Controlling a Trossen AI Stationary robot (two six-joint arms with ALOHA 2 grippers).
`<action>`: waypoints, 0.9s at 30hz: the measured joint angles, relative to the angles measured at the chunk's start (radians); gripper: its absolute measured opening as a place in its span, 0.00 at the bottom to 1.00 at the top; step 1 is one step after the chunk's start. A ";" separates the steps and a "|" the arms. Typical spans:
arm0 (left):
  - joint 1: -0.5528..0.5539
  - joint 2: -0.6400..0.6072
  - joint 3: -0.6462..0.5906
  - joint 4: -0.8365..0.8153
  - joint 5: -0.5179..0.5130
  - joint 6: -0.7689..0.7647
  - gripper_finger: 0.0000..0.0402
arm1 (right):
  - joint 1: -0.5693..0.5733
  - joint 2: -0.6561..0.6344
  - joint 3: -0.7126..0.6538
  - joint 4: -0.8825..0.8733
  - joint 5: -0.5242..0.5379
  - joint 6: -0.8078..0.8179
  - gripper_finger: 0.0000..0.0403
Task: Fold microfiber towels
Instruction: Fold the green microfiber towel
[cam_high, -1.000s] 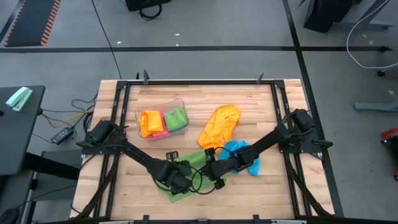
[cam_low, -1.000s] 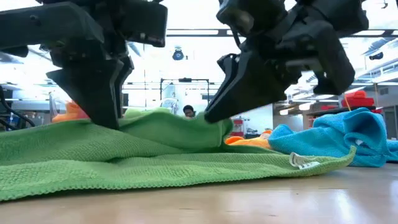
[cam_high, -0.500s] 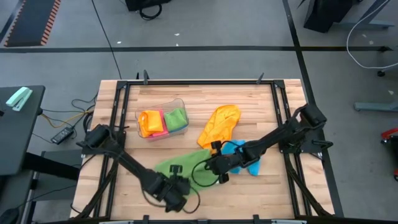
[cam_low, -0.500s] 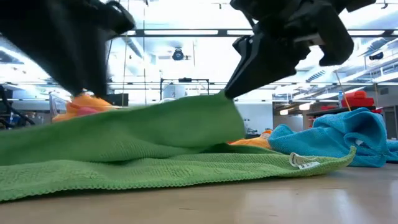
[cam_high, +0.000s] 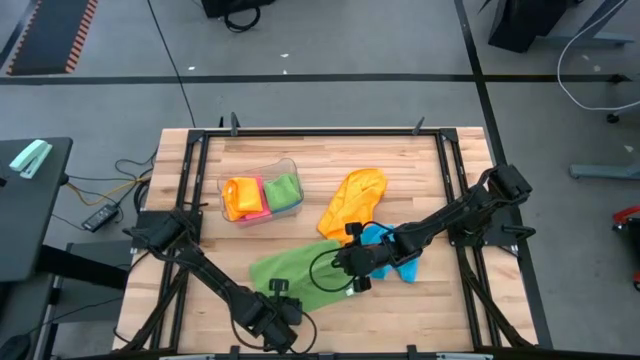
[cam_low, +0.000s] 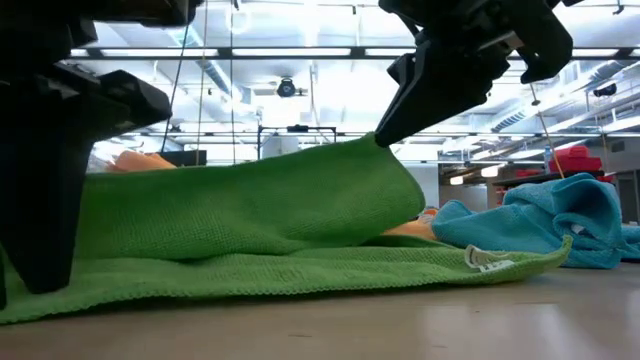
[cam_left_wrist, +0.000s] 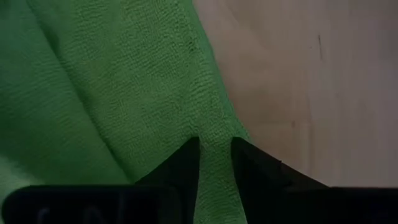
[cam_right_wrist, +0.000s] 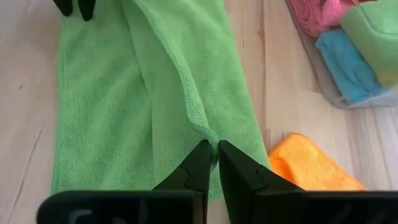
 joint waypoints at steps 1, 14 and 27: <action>0.000 0.003 0.000 0.002 0.011 -0.012 0.26 | 0.000 0.000 0.000 -0.008 0.000 0.003 0.10; -0.020 0.004 0.002 0.014 0.120 -0.044 0.23 | 0.025 0.000 0.000 -0.039 0.000 0.003 0.10; -0.037 0.003 0.002 -0.001 0.173 -0.065 0.21 | 0.079 -0.002 0.000 -0.043 0.009 -0.020 0.10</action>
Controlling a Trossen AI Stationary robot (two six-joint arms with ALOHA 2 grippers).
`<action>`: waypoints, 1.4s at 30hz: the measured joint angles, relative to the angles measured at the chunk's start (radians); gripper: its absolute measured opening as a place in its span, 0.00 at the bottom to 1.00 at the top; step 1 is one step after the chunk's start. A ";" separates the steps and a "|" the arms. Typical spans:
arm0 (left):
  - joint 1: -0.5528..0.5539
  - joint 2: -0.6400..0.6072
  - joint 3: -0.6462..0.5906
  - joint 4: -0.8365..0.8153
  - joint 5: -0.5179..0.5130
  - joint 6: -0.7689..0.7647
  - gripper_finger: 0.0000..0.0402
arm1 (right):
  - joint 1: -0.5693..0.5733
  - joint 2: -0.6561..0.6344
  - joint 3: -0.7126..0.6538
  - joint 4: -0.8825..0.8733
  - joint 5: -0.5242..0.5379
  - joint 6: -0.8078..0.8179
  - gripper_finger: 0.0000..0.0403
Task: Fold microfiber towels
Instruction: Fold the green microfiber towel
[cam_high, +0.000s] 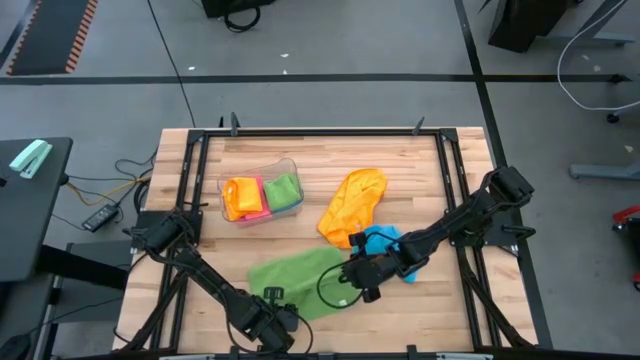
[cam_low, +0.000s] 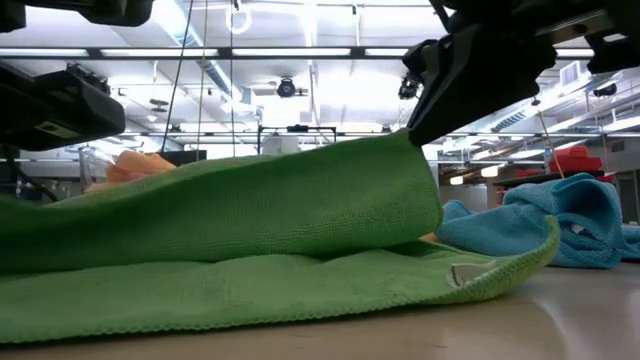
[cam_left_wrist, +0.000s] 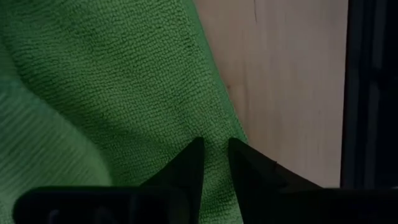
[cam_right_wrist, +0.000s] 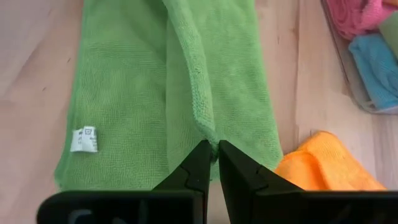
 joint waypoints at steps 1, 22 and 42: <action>0.000 0.000 0.000 -0.003 0.002 -0.002 0.20 | 0.000 -0.001 0.000 -0.002 0.016 0.001 0.10; -0.002 0.001 -0.001 -0.027 0.010 -0.043 0.20 | 0.060 -0.083 0.000 -0.021 0.047 0.049 0.10; 0.000 -0.008 0.000 -0.006 -0.001 0.004 0.28 | 0.060 -0.083 0.000 -0.018 -0.045 0.165 0.10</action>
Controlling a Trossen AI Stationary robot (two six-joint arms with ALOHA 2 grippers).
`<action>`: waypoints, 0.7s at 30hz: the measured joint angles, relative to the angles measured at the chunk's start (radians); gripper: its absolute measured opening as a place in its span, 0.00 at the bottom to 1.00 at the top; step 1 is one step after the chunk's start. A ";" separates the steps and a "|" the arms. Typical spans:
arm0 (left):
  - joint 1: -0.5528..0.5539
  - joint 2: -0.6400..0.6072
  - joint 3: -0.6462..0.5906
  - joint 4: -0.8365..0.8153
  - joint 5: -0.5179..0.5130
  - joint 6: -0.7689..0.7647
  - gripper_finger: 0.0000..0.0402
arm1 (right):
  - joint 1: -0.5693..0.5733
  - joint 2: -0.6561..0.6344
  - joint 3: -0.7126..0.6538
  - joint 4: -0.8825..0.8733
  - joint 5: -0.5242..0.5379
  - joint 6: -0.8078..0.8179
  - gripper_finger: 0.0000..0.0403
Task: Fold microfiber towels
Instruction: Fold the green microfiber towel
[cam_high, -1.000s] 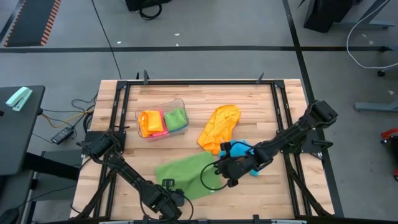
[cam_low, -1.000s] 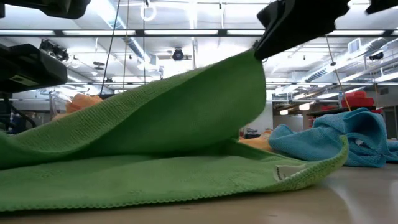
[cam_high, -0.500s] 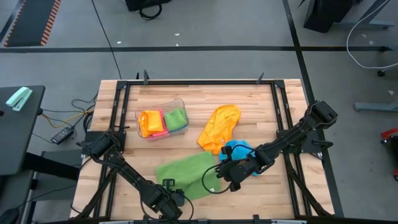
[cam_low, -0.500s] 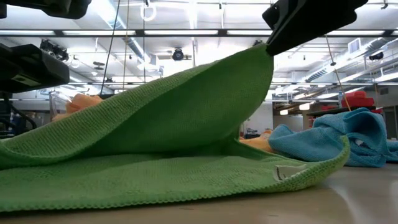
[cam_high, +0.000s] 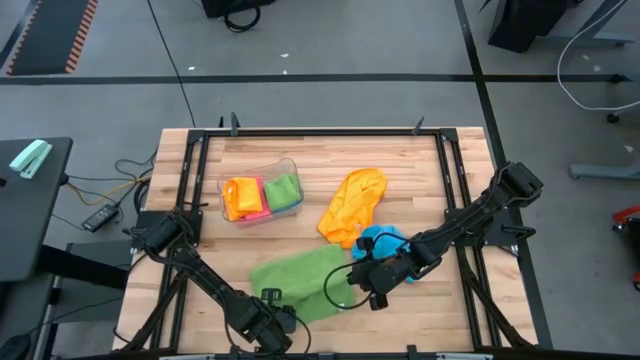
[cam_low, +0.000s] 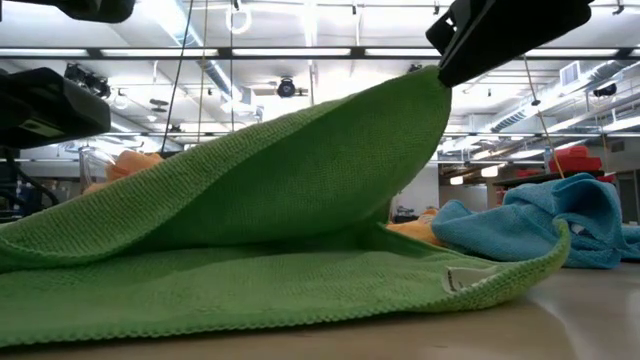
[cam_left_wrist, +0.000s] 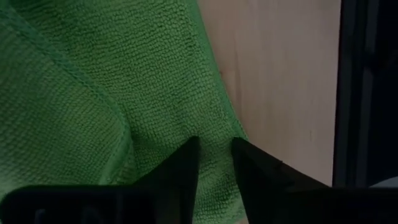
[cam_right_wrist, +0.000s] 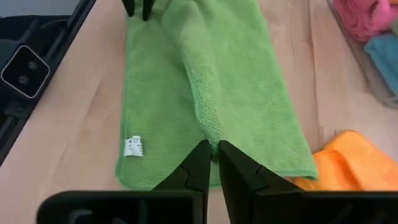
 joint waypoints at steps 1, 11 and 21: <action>0.000 0.000 0.000 0.003 0.000 0.002 0.30 | 0.000 0.000 0.000 0.000 -0.004 0.007 0.10; 0.000 0.000 0.070 -0.045 -0.005 0.031 0.40 | 0.020 0.000 -0.001 0.036 -0.052 -0.015 0.10; 0.004 0.000 0.077 -0.095 -0.007 0.027 0.38 | 0.040 0.001 -0.106 0.175 -0.053 -0.004 0.16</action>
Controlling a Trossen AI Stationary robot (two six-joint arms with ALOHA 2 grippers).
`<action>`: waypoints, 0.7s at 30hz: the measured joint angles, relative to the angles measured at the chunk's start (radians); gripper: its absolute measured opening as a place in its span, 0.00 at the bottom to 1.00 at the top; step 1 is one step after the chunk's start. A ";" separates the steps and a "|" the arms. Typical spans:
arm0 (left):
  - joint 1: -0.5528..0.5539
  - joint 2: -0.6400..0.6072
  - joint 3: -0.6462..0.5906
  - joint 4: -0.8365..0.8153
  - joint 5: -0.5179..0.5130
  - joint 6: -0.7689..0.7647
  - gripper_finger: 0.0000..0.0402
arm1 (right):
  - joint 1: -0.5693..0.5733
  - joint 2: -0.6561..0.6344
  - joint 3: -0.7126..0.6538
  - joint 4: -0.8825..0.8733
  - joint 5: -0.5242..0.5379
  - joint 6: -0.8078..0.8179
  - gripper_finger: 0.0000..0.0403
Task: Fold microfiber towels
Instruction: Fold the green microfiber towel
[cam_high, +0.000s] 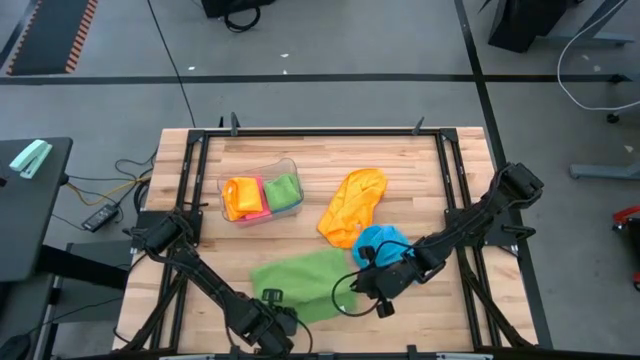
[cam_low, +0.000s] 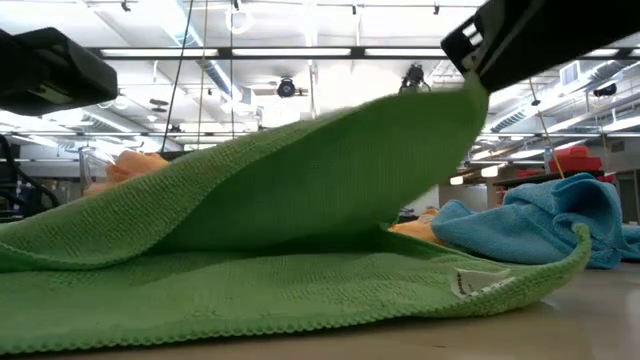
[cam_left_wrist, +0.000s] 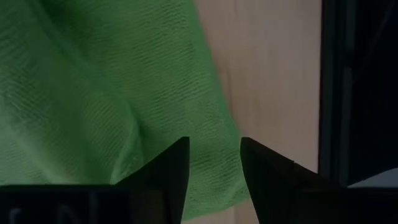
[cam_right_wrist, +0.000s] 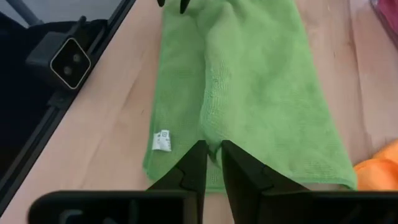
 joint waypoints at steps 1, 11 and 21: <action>0.002 0.000 0.000 -0.005 0.000 0.000 0.37 | -0.001 0.000 -0.007 0.010 -0.001 0.009 0.18; 0.012 -0.010 0.001 -0.015 -0.001 -0.002 0.33 | -0.001 0.000 -0.031 0.048 -0.021 0.046 0.39; 0.023 -0.019 0.002 -0.035 -0.026 0.022 0.34 | -0.003 0.000 -0.031 0.049 -0.020 0.059 0.44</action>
